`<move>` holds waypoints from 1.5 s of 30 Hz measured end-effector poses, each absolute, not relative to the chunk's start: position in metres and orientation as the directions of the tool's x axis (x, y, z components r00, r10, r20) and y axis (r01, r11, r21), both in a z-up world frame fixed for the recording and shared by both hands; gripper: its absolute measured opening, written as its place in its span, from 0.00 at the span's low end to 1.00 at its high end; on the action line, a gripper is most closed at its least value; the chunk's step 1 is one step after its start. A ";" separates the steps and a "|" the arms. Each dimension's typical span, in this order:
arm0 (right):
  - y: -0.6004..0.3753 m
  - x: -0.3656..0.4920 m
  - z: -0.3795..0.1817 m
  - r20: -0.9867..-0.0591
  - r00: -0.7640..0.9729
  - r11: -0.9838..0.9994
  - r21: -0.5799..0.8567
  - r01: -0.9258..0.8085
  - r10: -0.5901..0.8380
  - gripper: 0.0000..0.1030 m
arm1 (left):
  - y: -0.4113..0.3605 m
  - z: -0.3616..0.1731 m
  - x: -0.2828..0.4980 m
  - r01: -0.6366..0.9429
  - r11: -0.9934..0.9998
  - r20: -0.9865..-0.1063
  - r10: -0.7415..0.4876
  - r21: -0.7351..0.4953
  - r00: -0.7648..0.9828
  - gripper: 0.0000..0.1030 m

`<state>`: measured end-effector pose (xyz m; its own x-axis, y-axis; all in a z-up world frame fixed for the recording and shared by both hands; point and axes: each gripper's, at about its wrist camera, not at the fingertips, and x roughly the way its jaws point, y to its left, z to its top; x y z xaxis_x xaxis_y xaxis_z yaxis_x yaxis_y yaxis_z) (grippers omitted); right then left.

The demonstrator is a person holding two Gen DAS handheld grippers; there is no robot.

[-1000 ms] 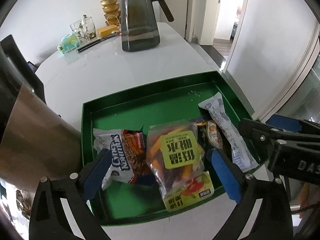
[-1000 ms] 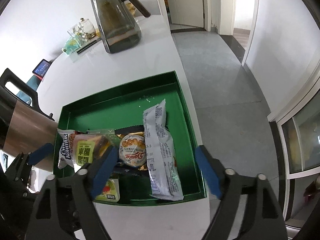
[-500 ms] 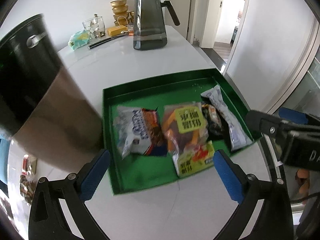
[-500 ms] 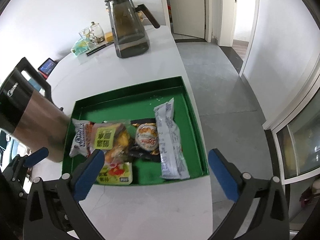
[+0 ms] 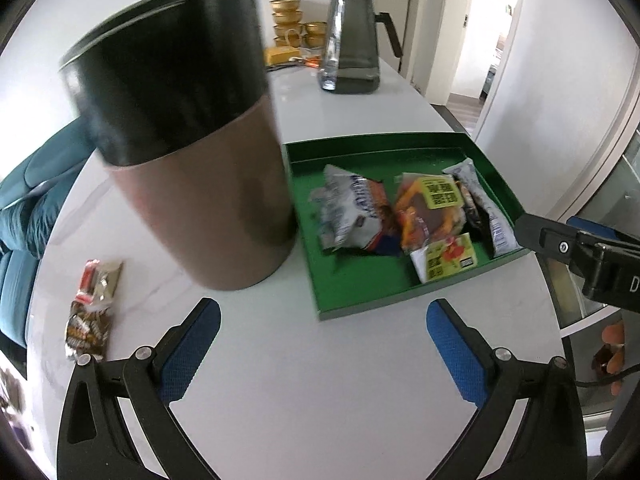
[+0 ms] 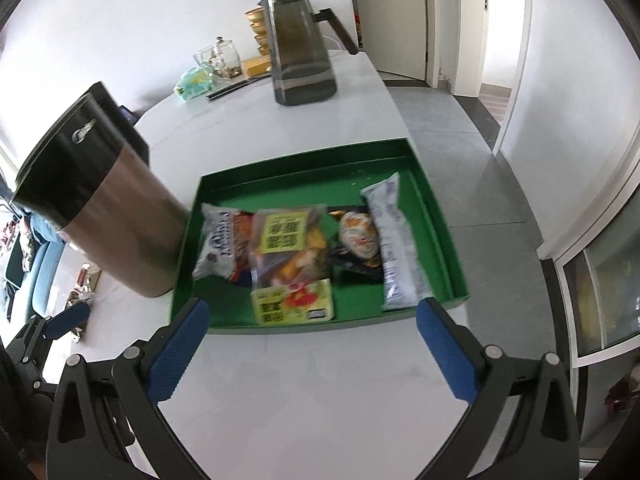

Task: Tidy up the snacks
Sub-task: 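Withdraw both tools from the tray back toward the remaining snacks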

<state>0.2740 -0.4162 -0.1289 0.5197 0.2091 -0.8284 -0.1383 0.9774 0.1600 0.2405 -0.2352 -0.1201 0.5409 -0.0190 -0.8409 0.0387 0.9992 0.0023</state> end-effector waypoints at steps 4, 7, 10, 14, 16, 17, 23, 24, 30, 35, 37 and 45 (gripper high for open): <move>-0.399 0.262 -0.130 -0.829 0.512 0.974 0.172 -0.147 0.224 1.00 | -0.217 -0.117 0.227 0.022 1.000 -0.836 -0.011 0.002 0.549 0.98; -0.387 0.255 -0.129 -0.829 0.509 0.972 0.173 -0.158 0.230 1.00 | -0.205 -0.113 0.219 0.013 1.000 -0.833 -0.007 0.000 0.554 0.98; -0.372 0.247 -0.124 -0.825 0.512 0.969 0.175 -0.174 0.241 1.00 | -0.191 -0.111 0.213 0.006 1.000 -0.829 -0.005 -0.002 0.560 0.98; -0.350 0.237 -0.118 -0.818 0.522 0.968 0.169 -0.185 0.242 1.00 | -0.168 -0.111 0.205 0.000 1.000 -0.828 -0.006 -0.007 0.561 0.98; -0.337 0.232 -0.116 -0.817 0.524 0.969 0.165 -0.186 0.240 1.00 | -0.158 -0.112 0.202 0.003 1.000 -0.827 -0.005 -0.004 0.562 0.98; -0.331 0.230 -0.116 -0.818 0.525 0.969 0.161 -0.184 0.236 1.00 | -0.150 -0.112 0.200 0.005 1.000 -0.827 -0.006 -0.005 0.562 0.98; -0.285 0.216 -0.115 -0.828 0.509 0.968 0.155 -0.197 0.236 1.00 | -0.106 -0.112 0.189 -0.015 1.000 -0.827 -0.014 -0.027 0.562 0.98; -0.276 0.214 -0.116 -0.829 0.507 0.968 0.153 -0.200 0.236 1.00 | -0.097 -0.113 0.187 -0.016 0.999 -0.828 -0.014 -0.028 0.561 0.98; -0.223 0.203 -0.119 -0.838 0.490 0.963 0.143 -0.227 0.240 1.00 | -0.047 -0.119 0.180 -0.042 0.999 -0.833 -0.002 -0.030 0.553 0.98; -0.188 0.199 -0.123 -0.841 0.488 0.966 0.137 -0.221 0.231 1.00 | -0.012 -0.127 0.176 -0.060 0.998 -0.838 0.010 -0.027 0.546 0.98; -0.175 0.199 -0.125 -0.843 0.490 0.968 0.130 -0.213 0.221 1.00 | 0.003 -0.133 0.177 -0.066 0.998 -0.844 0.016 -0.023 0.537 0.98; -0.130 0.201 -0.141 -0.853 0.491 0.979 0.100 -0.178 0.176 1.00 | 0.054 -0.163 0.185 -0.071 0.997 -0.867 0.006 -0.033 0.498 0.98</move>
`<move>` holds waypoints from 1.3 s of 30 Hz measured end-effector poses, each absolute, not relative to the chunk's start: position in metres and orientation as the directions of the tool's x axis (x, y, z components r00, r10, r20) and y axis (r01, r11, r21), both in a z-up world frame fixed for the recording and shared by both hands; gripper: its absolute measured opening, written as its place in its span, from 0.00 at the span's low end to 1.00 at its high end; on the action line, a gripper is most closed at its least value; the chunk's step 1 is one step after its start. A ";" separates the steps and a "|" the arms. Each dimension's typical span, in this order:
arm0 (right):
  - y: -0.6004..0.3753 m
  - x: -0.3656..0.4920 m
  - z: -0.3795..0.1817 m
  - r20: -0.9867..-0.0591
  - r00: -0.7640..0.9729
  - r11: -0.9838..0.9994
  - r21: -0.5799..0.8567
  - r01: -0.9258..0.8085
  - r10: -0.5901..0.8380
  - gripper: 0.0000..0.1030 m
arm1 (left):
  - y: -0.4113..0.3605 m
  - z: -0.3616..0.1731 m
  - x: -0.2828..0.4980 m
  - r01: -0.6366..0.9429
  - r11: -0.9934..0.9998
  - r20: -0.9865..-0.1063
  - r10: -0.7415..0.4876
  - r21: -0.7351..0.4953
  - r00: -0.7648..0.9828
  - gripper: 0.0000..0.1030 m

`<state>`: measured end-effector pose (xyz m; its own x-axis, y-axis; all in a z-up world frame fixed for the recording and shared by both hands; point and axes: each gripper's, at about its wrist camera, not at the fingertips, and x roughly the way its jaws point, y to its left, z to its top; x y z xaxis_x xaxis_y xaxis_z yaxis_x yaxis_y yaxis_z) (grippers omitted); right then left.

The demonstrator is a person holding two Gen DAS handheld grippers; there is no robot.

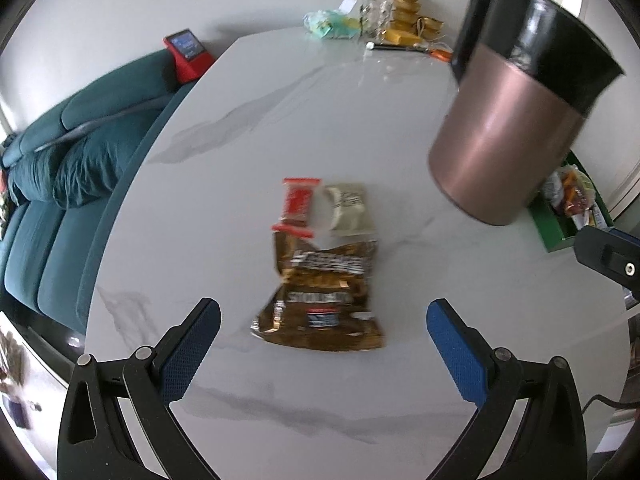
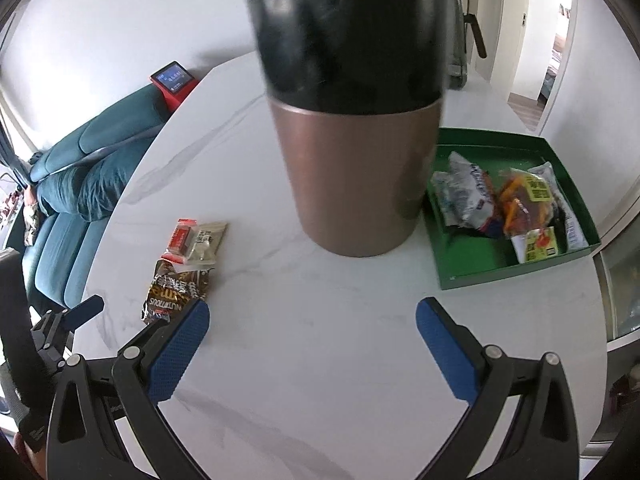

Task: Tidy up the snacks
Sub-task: 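Withdraw both tools from the tray back toward the remaining snacks, then grasp the beige sesame candy with the right gripper while the left grasps the brown Nutritous bag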

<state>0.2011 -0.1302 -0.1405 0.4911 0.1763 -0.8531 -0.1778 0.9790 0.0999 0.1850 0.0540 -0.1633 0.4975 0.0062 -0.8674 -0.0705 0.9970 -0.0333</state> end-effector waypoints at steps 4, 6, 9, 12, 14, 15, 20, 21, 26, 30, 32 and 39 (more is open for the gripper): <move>-0.108 0.207 -0.148 -0.859 0.488 0.982 0.087 -0.165 0.158 1.00 | 0.070 -0.176 0.194 -0.068 0.996 -0.876 -0.025 -0.066 0.482 0.98; -0.098 0.213 -0.151 -0.864 0.480 0.983 0.084 -0.163 0.153 1.00 | 0.073 -0.180 0.198 -0.053 0.995 -0.877 -0.049 -0.085 0.477 0.98; -0.083 0.222 -0.159 -0.874 0.462 0.983 0.078 -0.168 0.148 1.00 | 0.076 -0.187 0.205 -0.031 0.995 -0.881 -0.073 -0.099 0.467 0.98; -0.067 0.233 -0.166 -0.884 0.443 0.982 0.076 -0.176 0.147 1.00 | 0.078 -0.193 0.210 -0.021 0.994 -0.882 -0.085 -0.107 0.463 0.98; -0.058 0.237 -0.172 -0.888 0.439 0.982 0.065 -0.175 0.137 1.00 | 0.079 -0.197 0.214 -0.013 0.994 -0.884 -0.094 -0.112 0.458 0.98; -0.054 0.239 -0.175 -0.891 0.434 0.982 0.062 -0.178 0.135 1.00 | 0.078 -0.198 0.217 -0.009 0.994 -0.885 -0.094 -0.109 0.455 0.98; -0.038 0.253 -0.190 -0.905 0.409 0.980 0.041 -0.193 0.119 1.00 | 0.079 -0.207 0.229 0.010 0.994 -0.890 -0.102 -0.109 0.444 0.98; -0.035 0.255 -0.193 -0.908 0.403 0.979 0.038 -0.198 0.117 1.00 | 0.079 -0.209 0.230 0.014 0.994 -0.892 -0.104 -0.109 0.441 0.98; -0.024 0.269 -0.203 -0.920 0.379 0.973 0.010 -0.229 0.099 1.00 | 0.086 -0.218 0.233 0.021 0.993 -0.893 -0.112 -0.114 0.436 0.98; -0.017 0.280 -0.213 -0.929 0.355 0.969 0.012 -0.247 0.102 1.00 | 0.093 -0.217 0.239 0.009 0.993 -0.892 -0.112 -0.121 0.438 0.98; -0.013 0.285 -0.217 -0.932 0.344 0.966 0.020 -0.259 0.112 1.00 | 0.096 -0.216 0.240 0.007 0.993 -0.891 -0.112 -0.121 0.440 0.98; -0.003 0.296 -0.228 -0.943 0.311 0.956 0.026 -0.291 0.120 1.00 | 0.100 -0.217 0.238 0.009 0.988 -0.888 -0.142 -0.154 0.438 0.98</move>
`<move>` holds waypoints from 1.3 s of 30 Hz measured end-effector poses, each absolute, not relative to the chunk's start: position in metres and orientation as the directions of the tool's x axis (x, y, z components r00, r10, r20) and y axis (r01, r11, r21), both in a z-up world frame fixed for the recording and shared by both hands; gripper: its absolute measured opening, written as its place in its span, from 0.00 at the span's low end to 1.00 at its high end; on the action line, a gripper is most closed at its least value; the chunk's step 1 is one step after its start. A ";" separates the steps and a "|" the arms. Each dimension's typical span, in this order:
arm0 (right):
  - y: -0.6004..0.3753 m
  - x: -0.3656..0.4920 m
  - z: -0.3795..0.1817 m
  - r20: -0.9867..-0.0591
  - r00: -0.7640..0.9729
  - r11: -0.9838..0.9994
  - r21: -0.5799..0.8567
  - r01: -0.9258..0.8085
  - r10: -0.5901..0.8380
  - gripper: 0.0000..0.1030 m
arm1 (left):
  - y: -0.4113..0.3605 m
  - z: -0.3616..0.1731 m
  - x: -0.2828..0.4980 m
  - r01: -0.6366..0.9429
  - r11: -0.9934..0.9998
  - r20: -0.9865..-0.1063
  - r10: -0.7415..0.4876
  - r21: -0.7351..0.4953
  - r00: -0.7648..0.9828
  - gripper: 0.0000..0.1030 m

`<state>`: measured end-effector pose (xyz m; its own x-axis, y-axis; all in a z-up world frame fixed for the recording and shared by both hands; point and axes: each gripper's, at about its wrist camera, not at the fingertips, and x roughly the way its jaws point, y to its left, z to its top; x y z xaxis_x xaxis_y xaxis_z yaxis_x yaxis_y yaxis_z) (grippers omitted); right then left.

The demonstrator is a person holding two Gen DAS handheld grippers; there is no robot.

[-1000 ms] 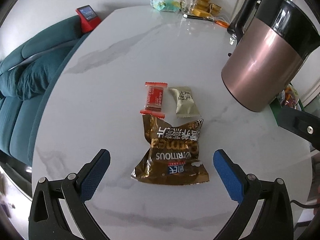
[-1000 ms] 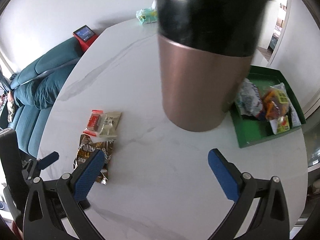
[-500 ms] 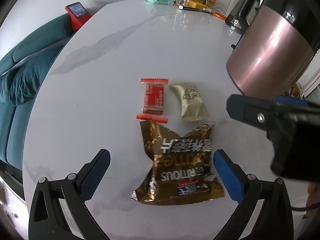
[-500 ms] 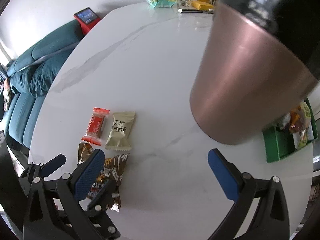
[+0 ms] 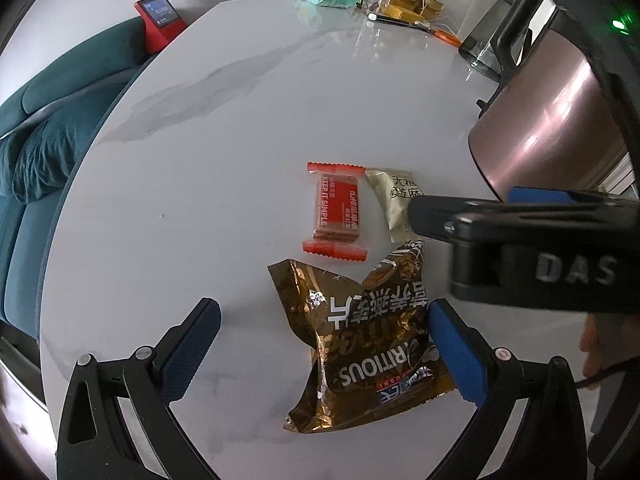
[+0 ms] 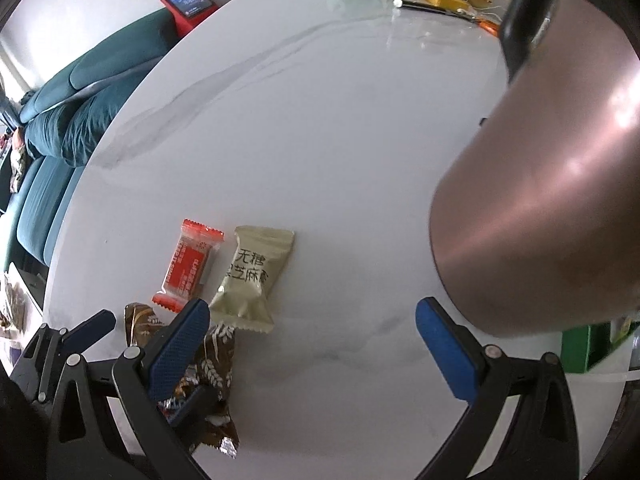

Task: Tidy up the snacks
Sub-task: 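Grasp the beige sesame candy with the right gripper while the left grasps the brown Nutritous bag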

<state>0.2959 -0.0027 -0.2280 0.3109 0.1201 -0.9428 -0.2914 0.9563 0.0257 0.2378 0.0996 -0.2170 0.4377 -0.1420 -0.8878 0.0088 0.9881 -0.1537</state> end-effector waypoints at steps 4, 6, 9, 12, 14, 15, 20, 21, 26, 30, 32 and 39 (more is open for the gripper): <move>-0.002 0.302 -0.236 -0.951 0.280 0.957 0.045 -0.287 0.129 1.00 | 0.100 -0.218 0.235 0.011 0.985 -0.880 -0.157 -0.171 0.448 0.98; -0.004 0.303 -0.239 -0.954 0.270 0.957 0.050 -0.286 0.131 1.00 | 0.099 -0.218 0.233 0.018 0.985 -0.880 -0.164 -0.174 0.445 0.98; -0.004 0.305 -0.242 -0.955 0.265 0.956 0.056 -0.289 0.136 1.00 | 0.098 -0.217 0.234 0.018 0.985 -0.885 -0.162 -0.171 0.436 0.98; -0.003 0.310 -0.241 -0.954 0.260 0.954 0.069 -0.290 0.148 1.00 | 0.096 -0.218 0.235 0.023 0.987 -0.886 -0.151 -0.157 0.438 0.98; -0.003 0.310 -0.239 -0.952 0.260 0.953 0.083 -0.290 0.162 1.00 | 0.095 -0.217 0.234 0.022 0.987 -0.886 -0.154 -0.160 0.437 0.98; -0.004 0.310 -0.238 -0.950 0.262 0.953 0.088 -0.289 0.167 1.00 | 0.096 -0.217 0.234 0.018 0.985 -0.886 -0.161 -0.171 0.435 0.98; -0.006 0.316 -0.240 -0.954 0.247 0.959 0.098 -0.267 0.166 1.00 | 0.101 -0.217 0.232 -0.005 0.986 -0.892 -0.147 -0.166 0.427 0.98; -0.005 0.317 -0.241 -0.956 0.243 0.959 0.095 -0.267 0.163 1.00 | 0.101 -0.217 0.231 -0.006 0.987 -0.893 -0.140 -0.158 0.428 0.98; -0.005 0.312 -0.239 -0.957 0.243 0.958 0.087 -0.272 0.156 0.95 | 0.100 -0.218 0.229 -0.007 0.988 -0.894 -0.139 -0.157 0.426 0.98; -0.005 0.309 -0.239 -0.958 0.237 0.952 0.091 -0.291 0.164 0.94 | 0.100 -0.218 0.229 -0.001 0.988 -0.893 -0.140 -0.156 0.427 0.98; -0.005 0.307 -0.240 -0.958 0.242 0.949 0.078 -0.306 0.156 0.94 | 0.100 -0.218 0.229 0.000 0.988 -0.893 -0.141 -0.156 0.427 0.98; 0.004 0.307 -0.241 -0.958 0.252 0.925 0.030 -0.379 0.135 0.89 | 0.101 -0.218 0.230 0.001 0.988 -0.893 -0.143 -0.157 0.426 0.98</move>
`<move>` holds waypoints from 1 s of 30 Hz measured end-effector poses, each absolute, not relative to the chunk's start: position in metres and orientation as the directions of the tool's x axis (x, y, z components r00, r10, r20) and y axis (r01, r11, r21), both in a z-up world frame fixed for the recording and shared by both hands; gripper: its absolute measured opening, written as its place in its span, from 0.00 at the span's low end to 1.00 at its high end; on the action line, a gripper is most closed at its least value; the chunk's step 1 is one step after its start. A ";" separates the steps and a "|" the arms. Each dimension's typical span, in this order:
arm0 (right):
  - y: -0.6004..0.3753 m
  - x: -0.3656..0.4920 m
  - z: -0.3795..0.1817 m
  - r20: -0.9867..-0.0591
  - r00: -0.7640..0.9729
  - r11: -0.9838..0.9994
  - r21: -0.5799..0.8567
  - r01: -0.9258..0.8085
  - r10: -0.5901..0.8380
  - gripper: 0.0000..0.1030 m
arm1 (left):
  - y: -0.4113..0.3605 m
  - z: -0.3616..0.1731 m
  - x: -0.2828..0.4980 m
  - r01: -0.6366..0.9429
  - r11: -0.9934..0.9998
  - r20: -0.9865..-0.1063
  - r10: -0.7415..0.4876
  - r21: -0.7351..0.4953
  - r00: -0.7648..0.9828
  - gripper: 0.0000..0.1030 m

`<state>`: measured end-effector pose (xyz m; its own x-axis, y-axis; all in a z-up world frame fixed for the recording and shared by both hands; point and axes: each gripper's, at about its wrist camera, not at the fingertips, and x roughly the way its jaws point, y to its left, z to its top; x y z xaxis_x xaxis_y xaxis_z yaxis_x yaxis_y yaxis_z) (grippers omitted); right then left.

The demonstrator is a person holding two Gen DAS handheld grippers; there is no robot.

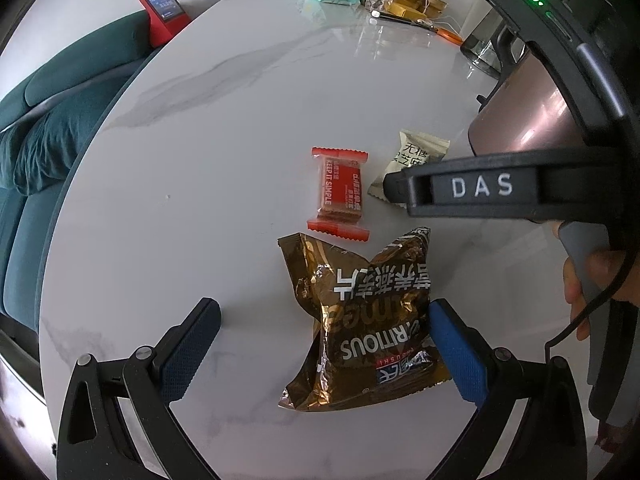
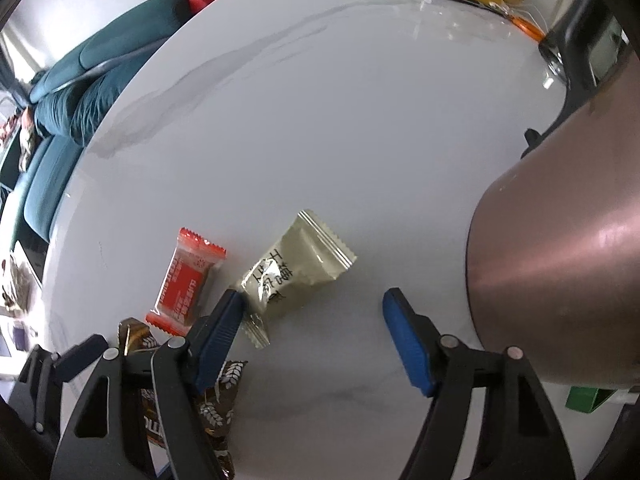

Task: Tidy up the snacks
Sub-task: 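Grasp the beige sesame candy with the right gripper while the left grasps the brown Nutritous bag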

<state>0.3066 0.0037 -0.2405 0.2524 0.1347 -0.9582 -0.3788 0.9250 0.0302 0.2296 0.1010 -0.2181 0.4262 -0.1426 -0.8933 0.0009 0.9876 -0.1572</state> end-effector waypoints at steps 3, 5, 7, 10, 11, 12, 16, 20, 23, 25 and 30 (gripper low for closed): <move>0.011 0.305 -0.241 -0.955 0.268 0.905 -0.002 -0.425 0.124 0.83 | 0.100 -0.218 0.229 0.002 0.988 -0.893 -0.143 -0.157 0.426 0.98; 0.013 0.306 -0.241 -0.955 0.271 0.901 -0.006 -0.434 0.124 0.83 | 0.100 -0.217 0.229 0.002 0.988 -0.892 -0.143 -0.157 0.428 0.98; 0.011 0.307 -0.239 -0.953 0.274 0.902 0.001 -0.431 0.132 0.82 | 0.099 -0.217 0.230 0.001 0.988 -0.892 -0.137 -0.152 0.430 0.98; 0.012 0.306 -0.238 -0.947 0.288 0.894 -0.001 -0.449 0.144 0.68 | 0.099 -0.218 0.230 0.009 0.989 -0.892 -0.136 -0.146 0.430 0.98; 0.009 0.306 -0.238 -0.946 0.288 0.894 0.003 -0.449 0.148 0.66 | 0.100 -0.218 0.229 0.012 0.989 -0.892 -0.137 -0.147 0.430 0.98; 0.009 0.305 -0.238 -0.945 0.289 0.894 0.007 -0.448 0.152 0.64 | 0.099 -0.218 0.228 0.014 0.989 -0.892 -0.138 -0.146 0.430 0.98; 0.008 0.303 -0.236 -0.938 0.303 0.894 0.017 -0.448 0.169 0.10 | 0.100 -0.218 0.228 0.029 0.989 -0.890 -0.141 -0.142 0.434 0.97; 0.009 0.301 -0.236 -0.936 0.305 0.888 0.016 -0.460 0.175 0.08 | 0.098 -0.216 0.228 0.038 0.989 -0.889 -0.143 -0.141 0.434 0.92; 0.008 0.300 -0.237 -0.933 0.307 0.884 0.024 -0.466 0.187 0.00 | 0.095 -0.214 0.228 0.045 0.989 -0.888 -0.149 -0.144 0.434 0.85; 0.008 0.297 -0.237 -0.933 0.308 0.877 0.017 -0.481 0.187 0.00 | 0.094 -0.213 0.228 0.048 0.988 -0.888 -0.152 -0.146 0.434 0.82; 0.004 0.293 -0.237 -0.930 0.311 0.871 0.019 -0.492 0.195 0.00 | 0.089 -0.210 0.226 0.067 0.983 -0.883 -0.182 -0.169 0.433 0.58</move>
